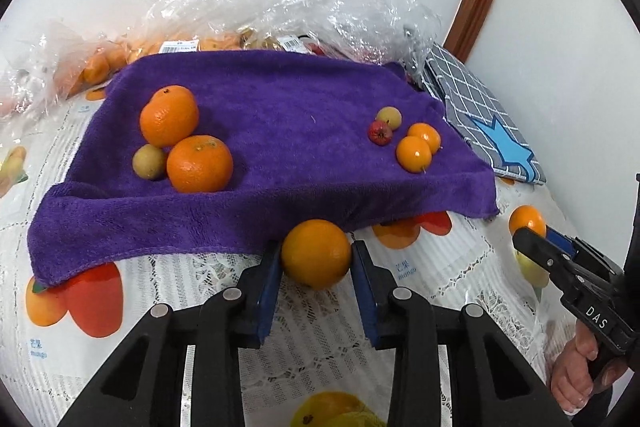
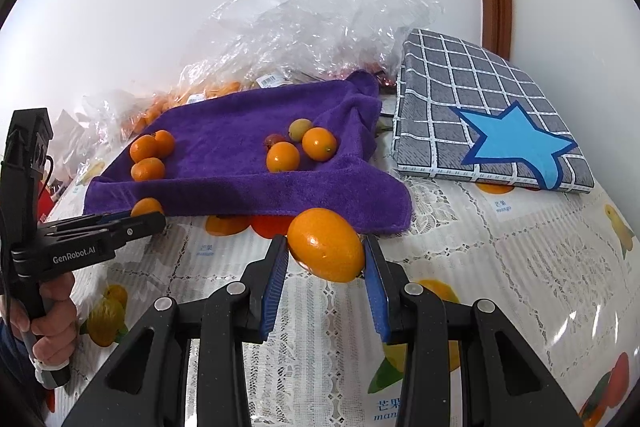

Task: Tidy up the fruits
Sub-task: 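Carry the oval fruit over the towel with the right tool while the left carries the orange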

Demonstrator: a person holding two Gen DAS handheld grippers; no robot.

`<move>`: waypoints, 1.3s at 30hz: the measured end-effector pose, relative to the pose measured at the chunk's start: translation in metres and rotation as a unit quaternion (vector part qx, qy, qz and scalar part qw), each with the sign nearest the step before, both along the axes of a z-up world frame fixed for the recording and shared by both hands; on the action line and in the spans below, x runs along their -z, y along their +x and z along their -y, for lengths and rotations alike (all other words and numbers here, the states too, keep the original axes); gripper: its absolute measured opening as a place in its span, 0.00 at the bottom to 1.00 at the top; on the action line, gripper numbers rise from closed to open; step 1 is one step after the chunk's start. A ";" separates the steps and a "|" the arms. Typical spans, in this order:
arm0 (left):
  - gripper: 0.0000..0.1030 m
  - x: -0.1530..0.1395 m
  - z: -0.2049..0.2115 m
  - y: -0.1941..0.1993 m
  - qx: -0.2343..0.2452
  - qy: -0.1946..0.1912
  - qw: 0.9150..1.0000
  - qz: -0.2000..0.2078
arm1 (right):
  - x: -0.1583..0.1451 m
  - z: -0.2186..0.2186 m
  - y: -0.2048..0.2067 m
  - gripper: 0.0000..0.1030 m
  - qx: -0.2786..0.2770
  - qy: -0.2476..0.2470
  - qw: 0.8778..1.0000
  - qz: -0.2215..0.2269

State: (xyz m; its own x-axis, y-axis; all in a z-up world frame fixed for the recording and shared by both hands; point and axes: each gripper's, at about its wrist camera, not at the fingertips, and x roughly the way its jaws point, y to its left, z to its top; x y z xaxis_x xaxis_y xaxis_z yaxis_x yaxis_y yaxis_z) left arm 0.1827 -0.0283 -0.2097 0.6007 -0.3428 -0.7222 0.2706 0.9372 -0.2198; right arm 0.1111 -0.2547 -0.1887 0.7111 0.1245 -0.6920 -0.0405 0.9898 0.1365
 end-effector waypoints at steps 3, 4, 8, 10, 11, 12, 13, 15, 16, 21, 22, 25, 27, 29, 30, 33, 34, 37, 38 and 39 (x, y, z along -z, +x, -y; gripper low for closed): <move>0.32 -0.003 -0.002 -0.001 -0.003 -0.004 1.000 0.008 | 0.000 0.001 0.000 0.37 0.003 0.004 1.000 0.001; 0.32 -0.004 -0.003 -0.002 -0.005 -0.007 1.000 0.012 | 0.000 0.002 0.000 0.37 0.004 0.006 1.000 0.002; 0.32 -0.012 -0.012 -0.007 -0.008 -0.030 0.999 0.027 | 0.000 0.004 0.001 0.37 0.007 0.010 1.000 0.000; 0.32 -0.018 -0.021 -0.009 -0.013 -0.048 0.998 0.034 | 0.000 0.001 0.003 0.37 0.006 0.003 1.000 -0.003; 0.32 -0.022 -0.027 -0.010 -0.020 -0.059 0.997 0.040 | -0.001 -0.001 0.004 0.37 0.004 -0.001 1.000 -0.004; 0.32 -0.026 -0.034 -0.010 -0.029 -0.067 0.996 0.046 | -0.003 -0.004 0.006 0.37 0.000 -0.002 1.000 -0.003; 0.32 -0.029 -0.038 -0.010 -0.035 -0.071 0.996 0.050 | -0.006 -0.006 0.008 0.37 -0.004 -0.002 1.000 -0.001; 0.32 -0.036 -0.054 -0.009 -0.062 -0.079 0.993 0.059 | -0.014 -0.013 0.012 0.36 -0.013 -0.006 1.000 0.007; 0.32 -0.039 -0.059 -0.008 -0.071 -0.083 0.992 0.061 | -0.020 -0.017 0.015 0.36 -0.018 -0.010 1.000 0.013; 0.32 -0.053 -0.094 0.003 -0.127 -0.085 0.986 0.071 | -0.043 -0.032 0.036 0.36 -0.039 -0.020 0.998 0.037; 0.32 -0.055 -0.097 0.005 -0.132 -0.083 0.985 0.071 | -0.046 -0.034 0.039 0.37 -0.042 -0.019 0.998 0.040; 0.32 -0.063 -0.105 0.016 -0.140 -0.080 0.984 0.071 | -0.052 -0.039 0.055 0.37 -0.052 -0.016 0.997 0.045; 0.32 -0.069 -0.105 0.022 -0.141 -0.070 0.985 0.075 | -0.054 -0.043 0.065 0.37 -0.057 -0.017 0.997 0.048; 0.32 -0.073 -0.099 0.028 -0.136 -0.063 0.986 0.077 | -0.053 -0.047 0.075 0.37 -0.062 -0.016 0.997 0.049; 0.32 -0.074 -0.095 0.032 -0.131 -0.061 0.986 0.078 | -0.053 -0.049 0.080 0.37 -0.066 -0.016 0.996 0.050; 0.32 -0.073 -0.080 0.040 -0.119 -0.054 0.988 0.079 | -0.050 -0.053 0.090 0.37 -0.075 -0.015 0.996 0.050; 0.32 -0.072 -0.076 0.043 -0.116 -0.053 0.989 0.079 | -0.049 -0.055 0.094 0.37 -0.081 -0.015 0.995 0.048; 0.32 -0.065 -0.072 0.047 -0.114 -0.066 0.989 0.073 | -0.040 -0.063 0.105 0.37 -0.101 -0.018 0.994 0.031; 0.32 -0.061 -0.072 0.048 -0.114 -0.071 0.989 0.069 | -0.035 -0.065 0.107 0.37 -0.105 -0.021 0.994 0.028; 0.32 -0.059 -0.072 0.048 -0.113 -0.073 0.989 0.067 | -0.030 -0.068 0.109 0.37 -0.110 -0.022 0.993 0.022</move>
State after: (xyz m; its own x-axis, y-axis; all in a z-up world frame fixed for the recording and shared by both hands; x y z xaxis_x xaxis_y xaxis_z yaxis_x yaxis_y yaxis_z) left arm 0.2308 0.0435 -0.1507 0.7613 -0.2829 -0.5835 0.0937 0.9384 -0.3326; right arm 0.2204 -0.1866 -0.1587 0.6999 0.2516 -0.6684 -0.2624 0.9610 0.0869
